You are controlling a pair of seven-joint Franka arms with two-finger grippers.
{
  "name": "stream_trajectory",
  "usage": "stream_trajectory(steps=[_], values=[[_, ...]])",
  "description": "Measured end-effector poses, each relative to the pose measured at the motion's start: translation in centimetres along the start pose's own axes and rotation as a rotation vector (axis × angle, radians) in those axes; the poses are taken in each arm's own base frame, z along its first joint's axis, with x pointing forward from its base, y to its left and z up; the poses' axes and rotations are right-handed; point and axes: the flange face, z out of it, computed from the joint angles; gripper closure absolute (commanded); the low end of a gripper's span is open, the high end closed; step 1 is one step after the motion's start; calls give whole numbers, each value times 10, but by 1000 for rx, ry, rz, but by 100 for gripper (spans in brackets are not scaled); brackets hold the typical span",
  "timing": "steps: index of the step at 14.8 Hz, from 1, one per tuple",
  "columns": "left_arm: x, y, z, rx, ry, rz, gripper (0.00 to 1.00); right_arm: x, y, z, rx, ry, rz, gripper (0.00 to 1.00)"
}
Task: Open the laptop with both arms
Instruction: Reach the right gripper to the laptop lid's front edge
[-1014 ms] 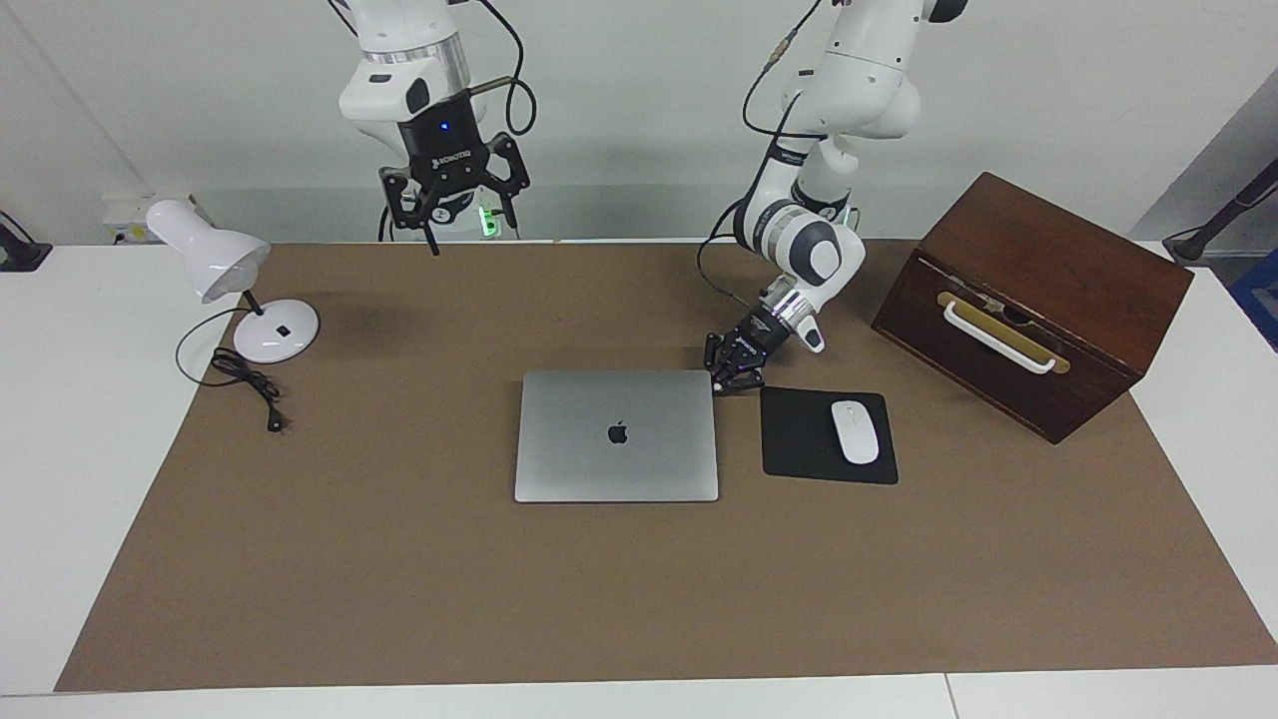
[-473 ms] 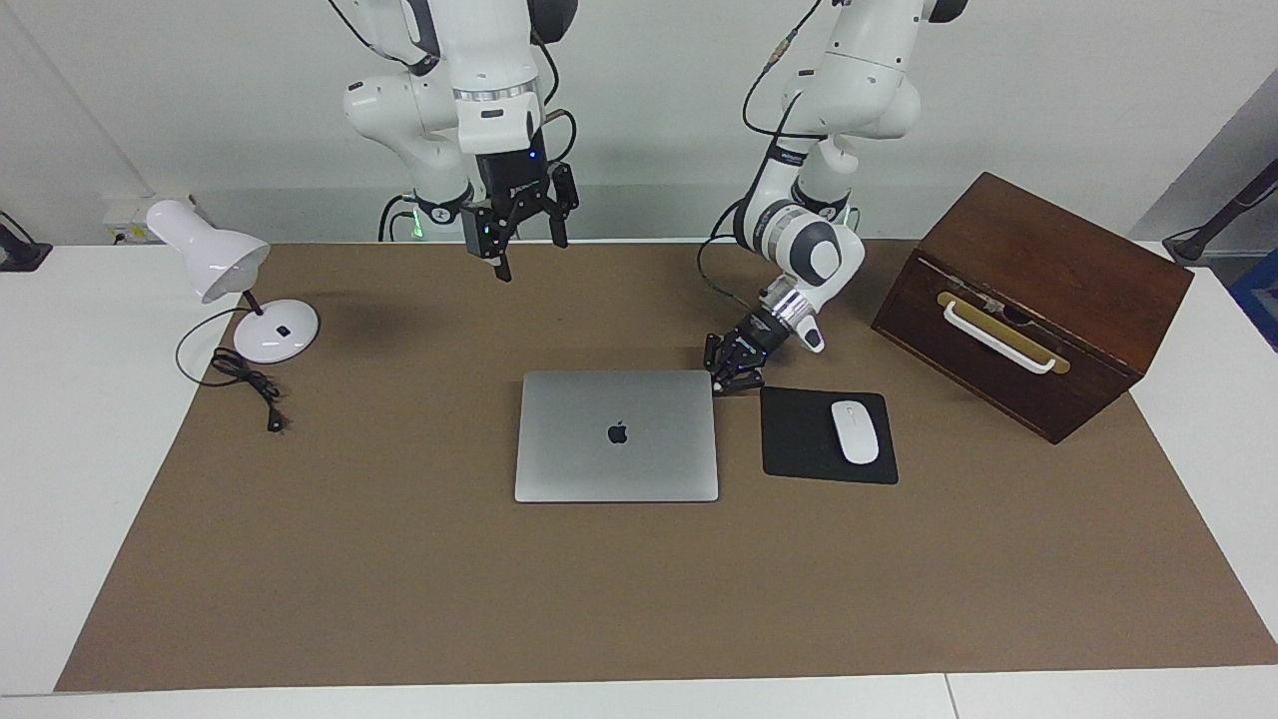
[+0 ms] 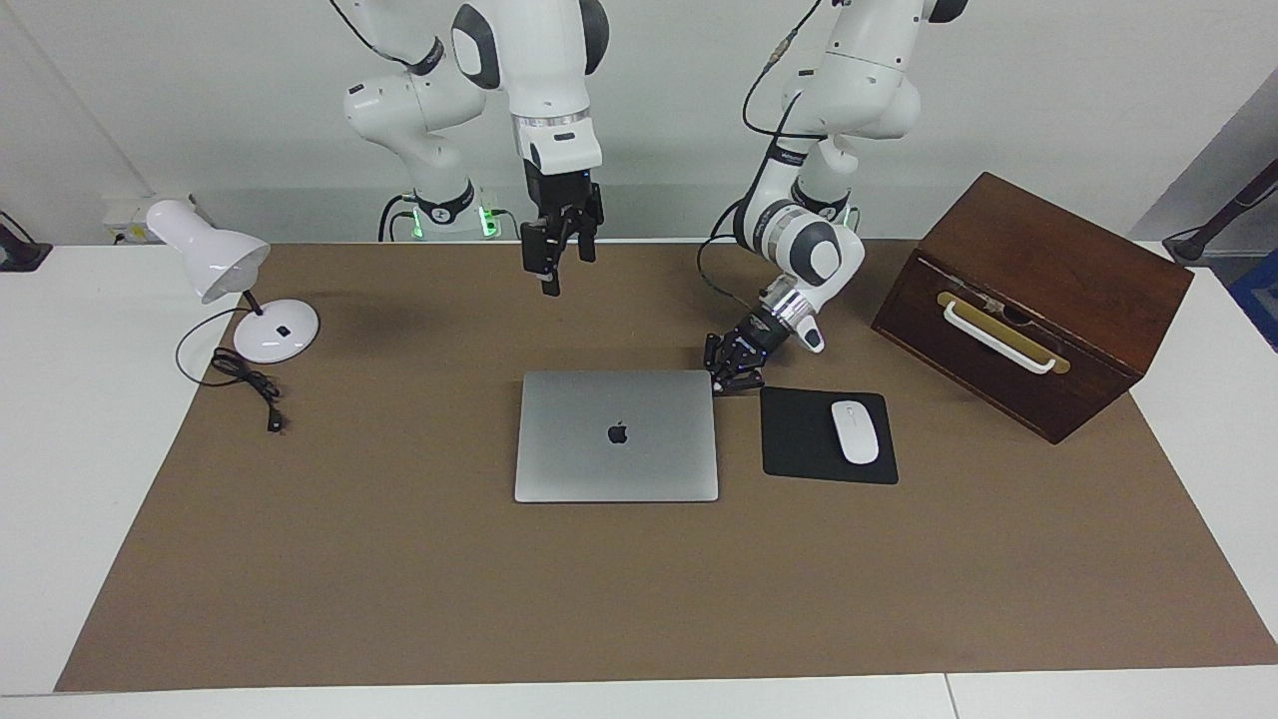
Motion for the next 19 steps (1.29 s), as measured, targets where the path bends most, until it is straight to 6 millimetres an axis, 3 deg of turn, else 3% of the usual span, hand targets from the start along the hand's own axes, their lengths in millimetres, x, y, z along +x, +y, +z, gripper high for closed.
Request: stream_trajectory(steps=[3,8,15,19], values=[[0,0,0,-3,-1,-5,100,7,-20,16,-29,-13,-81,0],[0,0,0,-4,-1,-6,100,21,-55,61,-69,-37,-202,0],[1,0,2,-2,-15,-12,100,31,-76,122,-93,-73,-331,0],[2,0,3,-3,-19,-14,100,38,-93,145,-90,-71,-396,0]])
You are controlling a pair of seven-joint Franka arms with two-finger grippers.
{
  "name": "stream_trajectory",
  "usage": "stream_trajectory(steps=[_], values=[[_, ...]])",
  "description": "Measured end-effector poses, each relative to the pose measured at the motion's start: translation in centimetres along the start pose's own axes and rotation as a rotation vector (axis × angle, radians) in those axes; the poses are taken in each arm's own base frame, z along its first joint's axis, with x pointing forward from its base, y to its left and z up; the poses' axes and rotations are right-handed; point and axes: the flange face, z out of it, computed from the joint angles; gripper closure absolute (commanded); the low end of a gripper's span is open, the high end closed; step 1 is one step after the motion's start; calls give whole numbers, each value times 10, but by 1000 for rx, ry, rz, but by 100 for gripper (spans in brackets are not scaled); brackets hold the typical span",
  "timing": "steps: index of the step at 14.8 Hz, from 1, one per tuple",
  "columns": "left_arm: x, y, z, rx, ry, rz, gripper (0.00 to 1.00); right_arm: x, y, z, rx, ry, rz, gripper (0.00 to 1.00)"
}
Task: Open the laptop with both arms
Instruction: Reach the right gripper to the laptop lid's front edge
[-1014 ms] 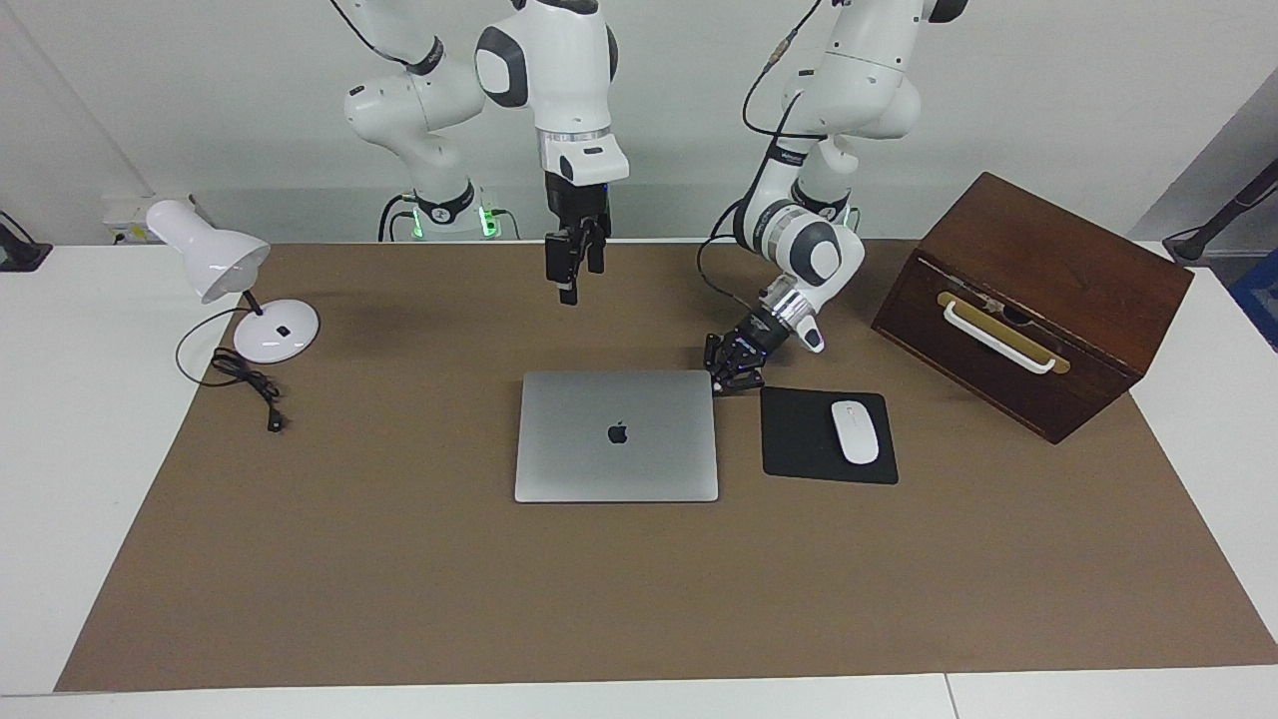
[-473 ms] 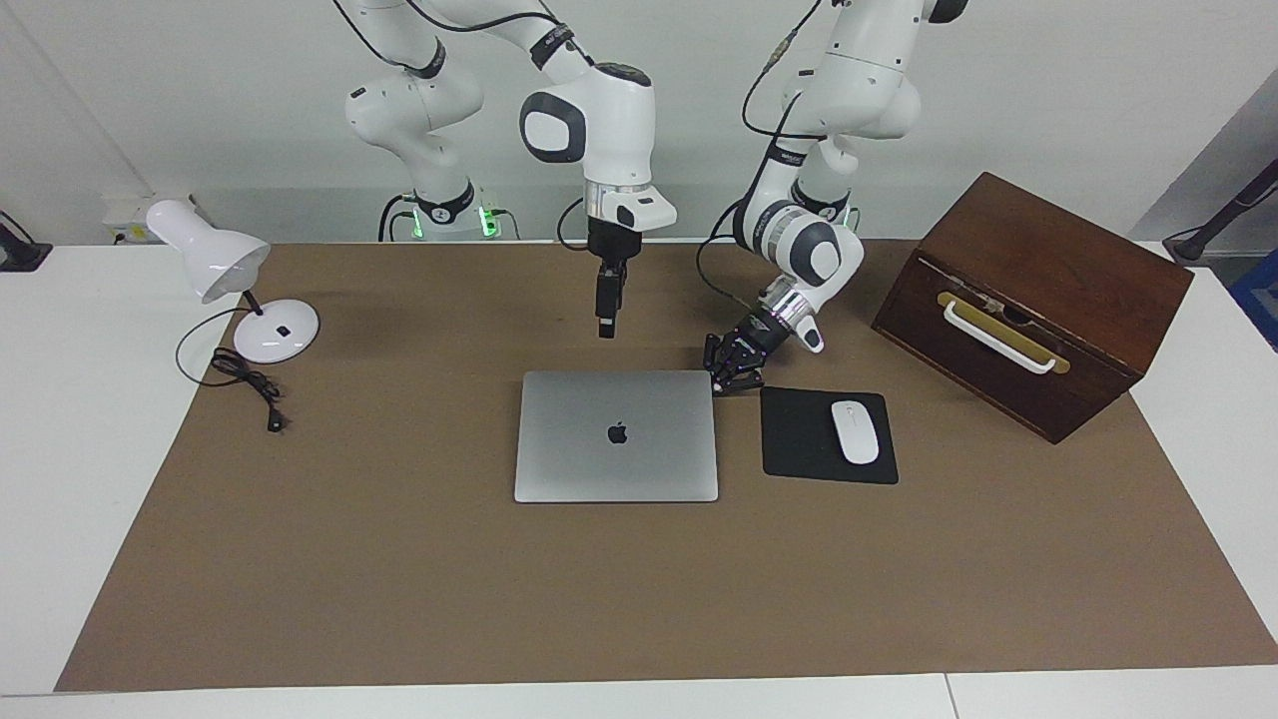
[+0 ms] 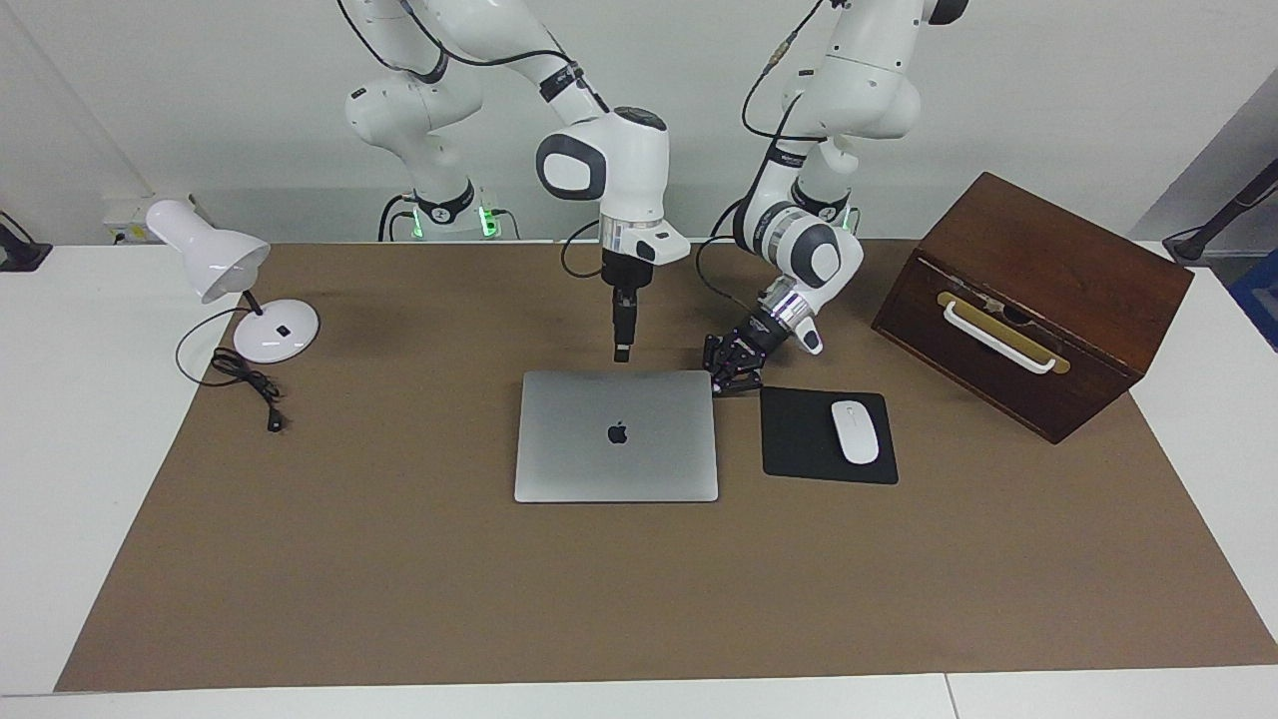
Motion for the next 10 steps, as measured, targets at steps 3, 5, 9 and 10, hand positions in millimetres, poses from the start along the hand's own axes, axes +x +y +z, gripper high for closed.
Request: stream_trajectory(steps=[3,5,9,10], values=[[0,0,0,0,-1,0,100,4,-6,15,0,-2,-33,0],[0,0,1,1,-5,-1,100,7,-9,26,1,9,-49,0],[1,1,2,2,-12,-4,100,8,-14,47,5,13,-76,0],[1,1,2,2,-12,-4,100,8,-15,50,4,11,-85,0]])
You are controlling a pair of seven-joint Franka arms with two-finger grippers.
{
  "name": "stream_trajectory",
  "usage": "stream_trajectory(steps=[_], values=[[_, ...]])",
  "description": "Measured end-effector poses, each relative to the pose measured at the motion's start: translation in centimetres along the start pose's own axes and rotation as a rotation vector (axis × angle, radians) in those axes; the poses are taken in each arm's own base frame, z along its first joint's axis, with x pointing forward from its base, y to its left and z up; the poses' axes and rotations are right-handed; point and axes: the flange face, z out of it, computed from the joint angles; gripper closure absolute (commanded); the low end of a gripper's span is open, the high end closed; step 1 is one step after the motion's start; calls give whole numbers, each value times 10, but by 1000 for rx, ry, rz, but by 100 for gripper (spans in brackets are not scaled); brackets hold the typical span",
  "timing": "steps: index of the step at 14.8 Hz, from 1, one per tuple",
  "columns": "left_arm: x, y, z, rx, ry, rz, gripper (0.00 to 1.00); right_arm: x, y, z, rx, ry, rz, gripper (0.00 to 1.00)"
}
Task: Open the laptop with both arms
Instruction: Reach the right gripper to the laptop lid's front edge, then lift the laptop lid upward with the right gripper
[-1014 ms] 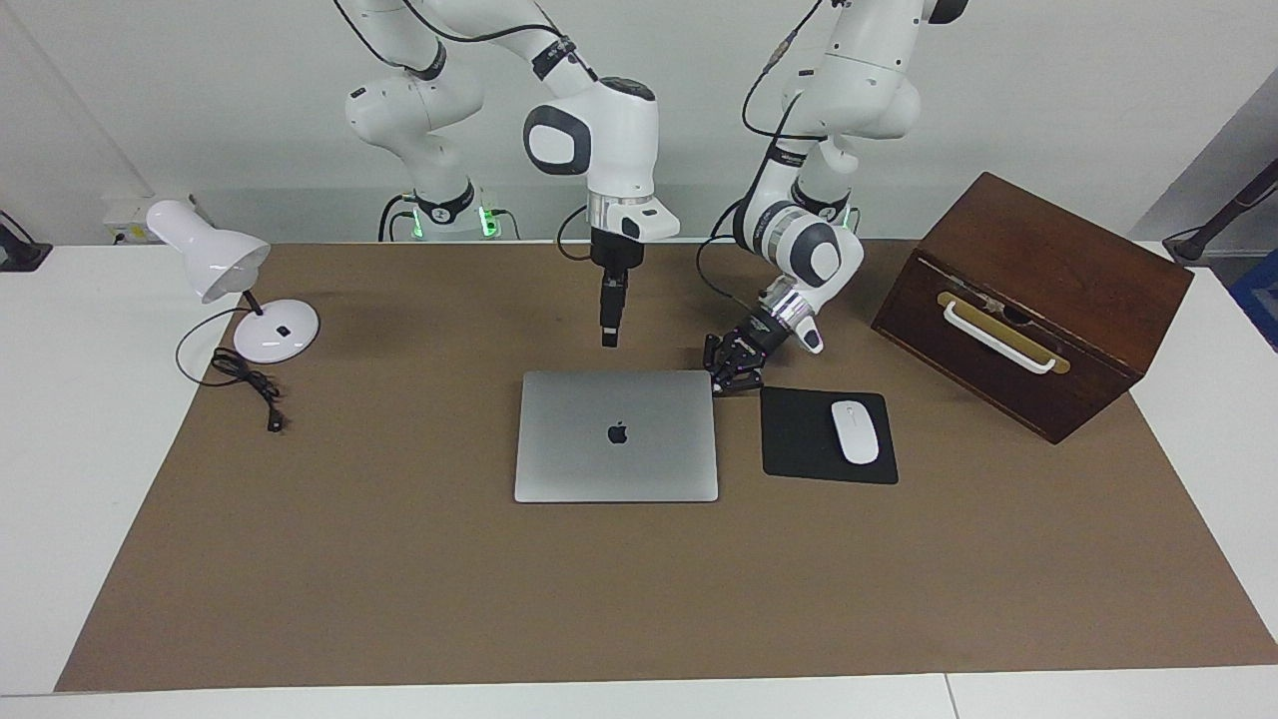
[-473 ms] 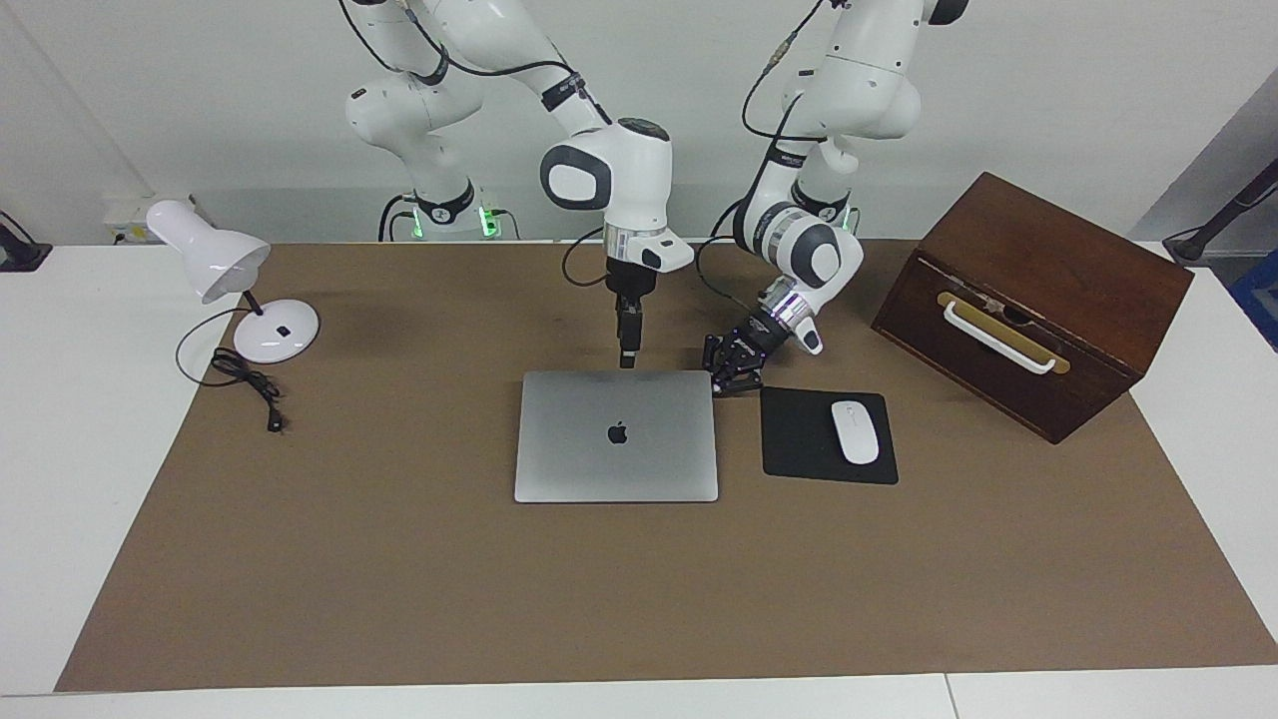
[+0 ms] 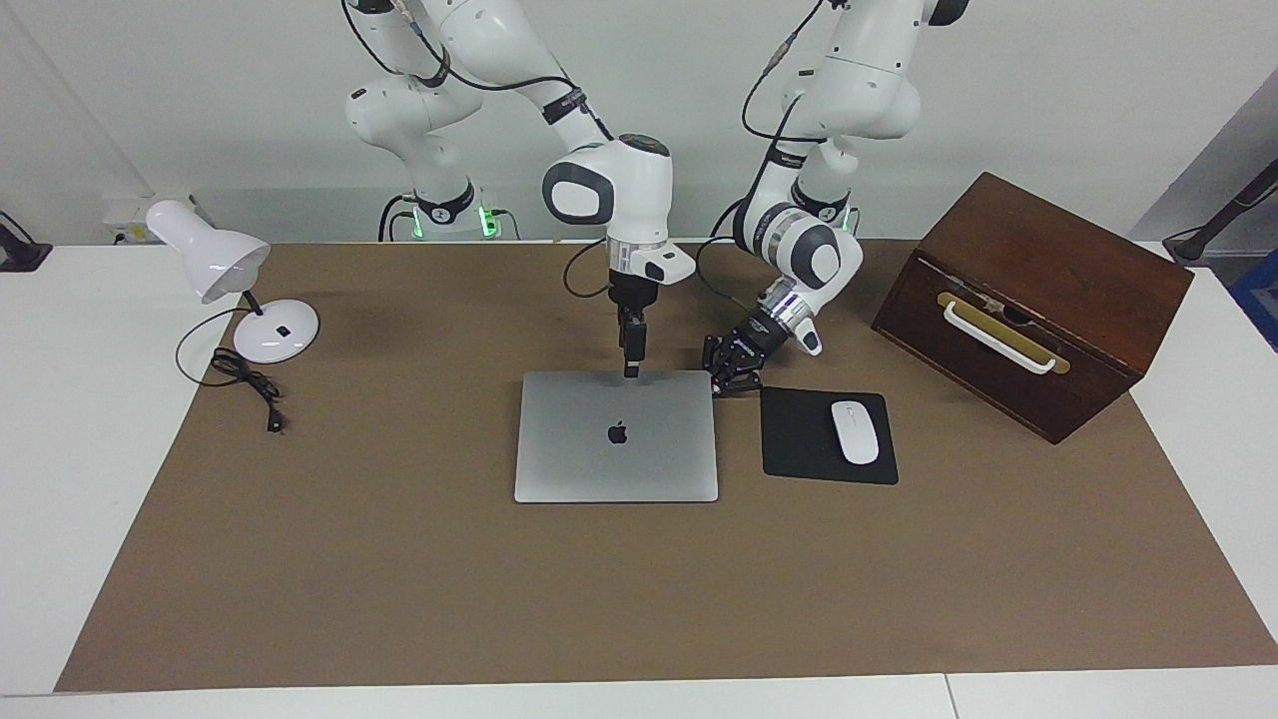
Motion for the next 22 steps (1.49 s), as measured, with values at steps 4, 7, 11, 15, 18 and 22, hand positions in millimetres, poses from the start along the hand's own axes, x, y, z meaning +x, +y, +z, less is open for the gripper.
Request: stream_trajectory(steps=[4,7,11,15,18,22], values=[[0,0,0,0,0,0,100,-5,4,5,-17,-6,-18,0],[0,0,0,0,0,0,100,-14,13,8,-42,-12,-27,0],[0,0,0,0,0,0,100,-21,20,17,-47,-17,-26,0],[0,0,0,0,-1,0,100,-15,24,23,-54,-15,-40,0],[0,0,0,0,-1,-1,100,-13,31,19,-81,-15,-57,0],[1,1,0,0,-4,-2,100,-11,39,13,-104,-12,-64,0]])
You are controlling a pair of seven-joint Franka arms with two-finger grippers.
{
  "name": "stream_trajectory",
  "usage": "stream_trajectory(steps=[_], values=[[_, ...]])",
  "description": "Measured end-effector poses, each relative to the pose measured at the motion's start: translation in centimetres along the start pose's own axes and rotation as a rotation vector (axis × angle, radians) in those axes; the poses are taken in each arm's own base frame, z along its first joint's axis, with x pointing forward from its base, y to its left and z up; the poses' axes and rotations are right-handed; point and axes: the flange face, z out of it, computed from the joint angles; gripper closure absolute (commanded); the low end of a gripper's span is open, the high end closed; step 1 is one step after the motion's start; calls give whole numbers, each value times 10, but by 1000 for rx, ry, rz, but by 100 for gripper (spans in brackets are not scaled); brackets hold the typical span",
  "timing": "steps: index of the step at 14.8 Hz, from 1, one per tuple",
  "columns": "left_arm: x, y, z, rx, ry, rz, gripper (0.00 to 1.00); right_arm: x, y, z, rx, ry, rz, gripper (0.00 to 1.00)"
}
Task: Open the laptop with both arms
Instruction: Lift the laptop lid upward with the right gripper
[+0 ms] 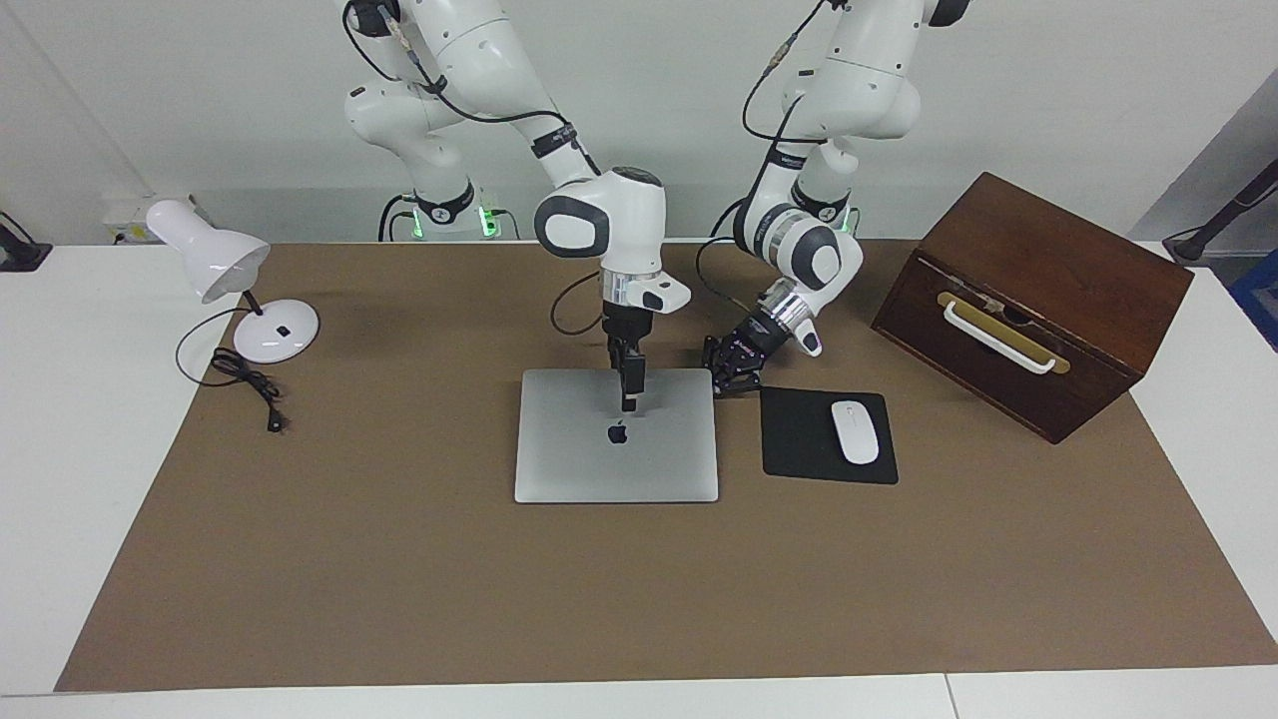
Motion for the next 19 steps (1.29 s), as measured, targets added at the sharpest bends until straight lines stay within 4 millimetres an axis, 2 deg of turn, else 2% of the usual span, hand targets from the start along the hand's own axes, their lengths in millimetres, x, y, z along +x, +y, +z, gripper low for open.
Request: stream_trajectory(steps=[11,19], values=[[0,0,0,1,-4,4,100,-19,46,-11,-54,-17,67,0],[0,0,0,1,-5,7,100,-21,57,-17,-57,-54,79,0]])
